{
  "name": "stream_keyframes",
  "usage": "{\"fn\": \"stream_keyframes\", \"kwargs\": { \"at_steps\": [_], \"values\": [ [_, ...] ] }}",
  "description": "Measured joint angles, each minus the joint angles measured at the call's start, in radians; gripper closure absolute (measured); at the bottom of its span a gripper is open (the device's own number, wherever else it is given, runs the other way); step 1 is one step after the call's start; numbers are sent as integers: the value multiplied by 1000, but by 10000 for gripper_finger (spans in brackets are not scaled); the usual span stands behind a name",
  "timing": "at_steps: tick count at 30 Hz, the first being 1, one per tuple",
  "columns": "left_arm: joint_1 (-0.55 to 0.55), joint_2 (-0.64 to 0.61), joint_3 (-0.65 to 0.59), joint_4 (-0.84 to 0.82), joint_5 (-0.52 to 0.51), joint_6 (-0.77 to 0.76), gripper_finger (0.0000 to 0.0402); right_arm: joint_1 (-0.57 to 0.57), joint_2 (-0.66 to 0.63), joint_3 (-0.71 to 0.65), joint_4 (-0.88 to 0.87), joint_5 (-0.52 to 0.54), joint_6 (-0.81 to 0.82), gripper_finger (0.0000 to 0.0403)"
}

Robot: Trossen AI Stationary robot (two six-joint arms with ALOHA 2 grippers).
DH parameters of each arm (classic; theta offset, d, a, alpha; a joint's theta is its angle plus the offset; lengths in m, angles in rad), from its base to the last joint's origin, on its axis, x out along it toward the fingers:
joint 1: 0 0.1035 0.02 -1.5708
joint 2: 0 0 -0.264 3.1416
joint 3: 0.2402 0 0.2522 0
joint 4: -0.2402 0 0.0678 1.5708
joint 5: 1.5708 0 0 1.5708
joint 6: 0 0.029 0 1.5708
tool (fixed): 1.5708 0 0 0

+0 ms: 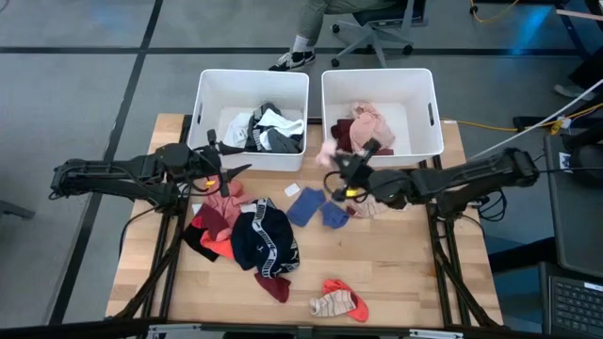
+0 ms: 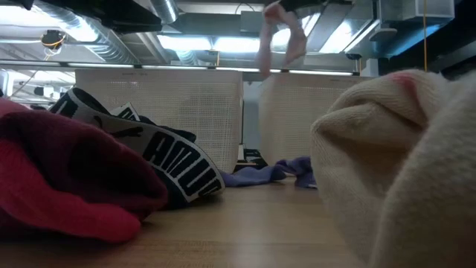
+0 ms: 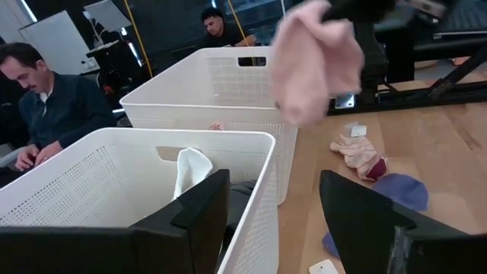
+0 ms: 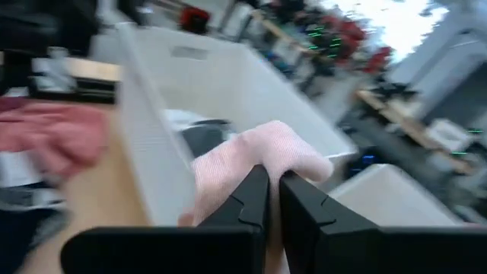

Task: Sort clothes
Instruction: Put the peach sock into the right white laundry bin

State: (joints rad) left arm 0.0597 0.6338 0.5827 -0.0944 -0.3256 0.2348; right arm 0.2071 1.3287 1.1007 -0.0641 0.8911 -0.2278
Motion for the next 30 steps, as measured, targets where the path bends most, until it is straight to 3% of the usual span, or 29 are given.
{"fn": "stream_keyframes", "kwargs": {
  "at_steps": [8,13,16,26,30],
  "values": [
    [0,0,0,1,0,0,208,-38,-86,0,0,220,-193,375],
    [0,0,0,1,0,-4,208,-155,-104,0,-32,234,-229,375],
    [0,0,0,1,0,-3,208,-249,-103,0,-75,205,-222,375],
    [0,0,0,1,0,0,208,-539,-100,-1,-223,-32,0,374],
    [0,0,0,1,0,0,208,-614,-100,-1,-265,-58,71,374]
  ]
}}
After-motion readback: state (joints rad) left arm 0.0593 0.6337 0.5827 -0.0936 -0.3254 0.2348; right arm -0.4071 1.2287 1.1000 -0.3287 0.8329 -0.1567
